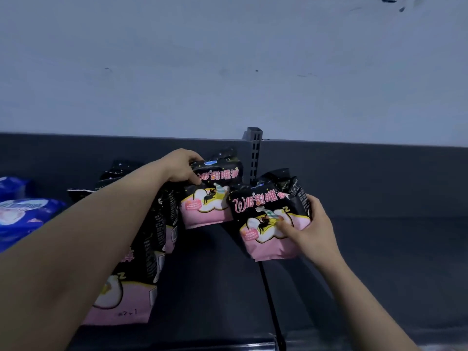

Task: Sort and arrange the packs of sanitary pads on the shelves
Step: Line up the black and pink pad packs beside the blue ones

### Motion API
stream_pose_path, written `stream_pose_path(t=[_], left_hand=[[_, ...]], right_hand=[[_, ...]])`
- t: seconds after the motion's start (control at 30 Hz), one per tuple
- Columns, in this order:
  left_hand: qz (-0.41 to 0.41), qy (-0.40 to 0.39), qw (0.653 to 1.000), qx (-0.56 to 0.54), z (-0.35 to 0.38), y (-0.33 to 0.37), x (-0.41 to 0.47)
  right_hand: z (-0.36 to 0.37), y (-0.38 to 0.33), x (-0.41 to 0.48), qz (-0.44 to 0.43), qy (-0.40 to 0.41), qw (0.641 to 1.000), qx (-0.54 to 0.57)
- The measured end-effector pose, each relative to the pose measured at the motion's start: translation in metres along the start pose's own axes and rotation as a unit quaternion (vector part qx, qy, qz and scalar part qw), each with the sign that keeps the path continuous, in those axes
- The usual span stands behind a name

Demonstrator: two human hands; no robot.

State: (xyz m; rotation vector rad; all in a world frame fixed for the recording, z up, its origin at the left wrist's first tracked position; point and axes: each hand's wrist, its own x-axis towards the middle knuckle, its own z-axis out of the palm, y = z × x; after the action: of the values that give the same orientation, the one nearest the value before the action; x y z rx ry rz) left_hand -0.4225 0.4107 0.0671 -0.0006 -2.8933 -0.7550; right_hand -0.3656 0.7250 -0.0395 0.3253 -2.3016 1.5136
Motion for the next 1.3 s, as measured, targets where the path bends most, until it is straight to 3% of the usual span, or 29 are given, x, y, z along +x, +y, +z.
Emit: stream_pose_path(t=[0.37, 0.6, 0.77, 0.9, 1.07, 1.3], left_hand=[[-0.004, 0.017, 0.989, 0.149, 0.018, -0.006, 0.017], [0.021, 0.050, 0.985, 0.165, -0.002, -0.007, 0.006], [0.029, 0.137, 0.978, 0.156, -0.027, -0.005, -0.027], [0.016, 0.141, 0.974, 0.175, -0.030, -0.007, -0.067], [-0.019, 0.142, 0.975, 0.173, -0.028, -0.012, -0.108], [-0.047, 0.159, 0.969, 0.182, -0.013, -0.016, -0.129]], right_hand=[[0.012, 0.007, 0.012, 0.022, -0.016, 0.997, 0.078], [0.029, 0.004, 0.009, 0.021, -0.040, 0.993, 0.105], [0.057, -0.006, 0.008, 0.012, -0.067, 0.989, 0.134], [0.083, -0.009, 0.008, 0.023, -0.094, 0.983, 0.159], [0.108, 0.000, 0.008, 0.053, -0.158, 0.977, 0.134], [0.116, 0.006, 0.013, 0.083, -0.159, 0.982, 0.066]])
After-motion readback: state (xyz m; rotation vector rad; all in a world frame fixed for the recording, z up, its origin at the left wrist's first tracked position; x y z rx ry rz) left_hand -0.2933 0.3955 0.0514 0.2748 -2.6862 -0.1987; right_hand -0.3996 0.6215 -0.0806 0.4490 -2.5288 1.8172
